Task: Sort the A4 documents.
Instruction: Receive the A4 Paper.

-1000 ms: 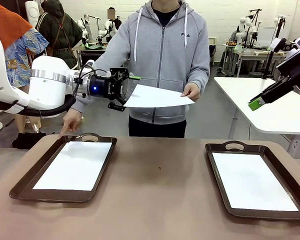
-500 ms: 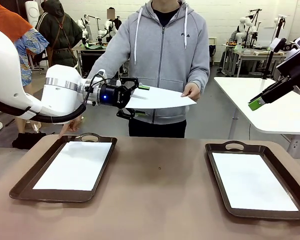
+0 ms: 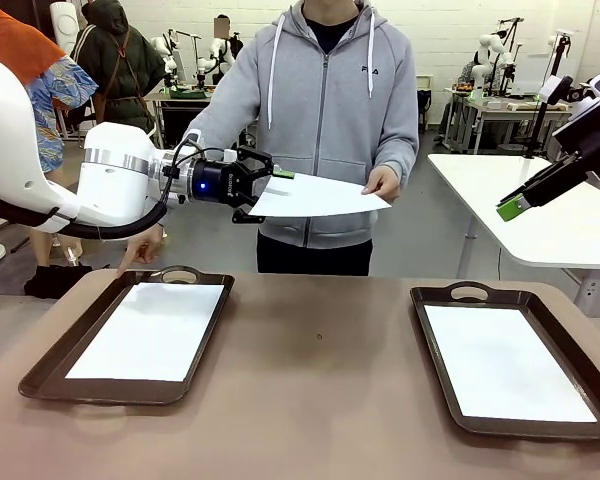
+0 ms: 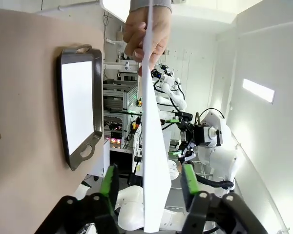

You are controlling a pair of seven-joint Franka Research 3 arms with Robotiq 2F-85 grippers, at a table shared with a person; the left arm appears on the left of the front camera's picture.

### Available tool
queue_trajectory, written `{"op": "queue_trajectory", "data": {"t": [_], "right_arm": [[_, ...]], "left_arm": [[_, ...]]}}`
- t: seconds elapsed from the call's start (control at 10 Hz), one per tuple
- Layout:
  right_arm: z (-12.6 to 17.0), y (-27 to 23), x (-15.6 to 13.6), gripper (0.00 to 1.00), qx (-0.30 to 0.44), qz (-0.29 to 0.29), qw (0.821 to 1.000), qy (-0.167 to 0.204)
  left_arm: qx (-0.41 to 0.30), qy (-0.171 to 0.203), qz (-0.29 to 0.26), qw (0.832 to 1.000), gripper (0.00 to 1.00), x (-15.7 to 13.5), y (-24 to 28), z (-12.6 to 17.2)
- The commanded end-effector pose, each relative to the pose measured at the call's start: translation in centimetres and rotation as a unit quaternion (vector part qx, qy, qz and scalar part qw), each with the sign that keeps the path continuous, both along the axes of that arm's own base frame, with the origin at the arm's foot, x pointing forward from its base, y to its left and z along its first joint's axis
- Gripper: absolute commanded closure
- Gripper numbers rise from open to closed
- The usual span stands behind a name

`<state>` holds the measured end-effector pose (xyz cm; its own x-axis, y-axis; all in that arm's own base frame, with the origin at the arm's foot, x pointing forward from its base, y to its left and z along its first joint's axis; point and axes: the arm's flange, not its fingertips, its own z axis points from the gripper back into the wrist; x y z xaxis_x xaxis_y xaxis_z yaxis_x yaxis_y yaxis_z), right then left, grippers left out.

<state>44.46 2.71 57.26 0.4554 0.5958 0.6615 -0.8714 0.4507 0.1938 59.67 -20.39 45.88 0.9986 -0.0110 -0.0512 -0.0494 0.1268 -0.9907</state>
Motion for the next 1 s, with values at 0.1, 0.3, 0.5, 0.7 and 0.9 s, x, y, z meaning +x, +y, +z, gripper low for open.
{"op": "queue_trajectory", "data": {"t": [0.1, 0.3, 0.5, 0.7, 0.9], "right_arm": [[-0.03, 0.15, 0.02, 0.00, 0.002, 0.002, 1.000, 0.000], [-0.03, 0.15, 0.02, 0.00, 0.002, 0.002, 1.000, 0.000], [-0.03, 0.15, 0.02, 0.00, 0.002, 0.002, 1.000, 0.000], [-0.03, 0.15, 0.02, 0.00, 0.002, 0.002, 1.000, 0.000], [-0.03, 0.15, 0.02, 0.00, 0.002, 0.002, 1.000, 0.000]], "left_arm": [[0.001, -0.011, 0.001, 1.000, 0.68, -0.13, -0.08, -0.09], [0.003, -0.010, -0.002, 1.000, 0.87, -0.14, 0.00, -0.15], [0.003, -0.015, -0.004, 1.000, 1.00, -0.23, 0.11, -0.06], [0.003, -0.022, -0.013, 1.000, 1.00, -0.35, 0.20, -0.01], [0.000, -0.027, -0.017, 0.999, 1.00, -0.42, 0.25, 0.04]]}}
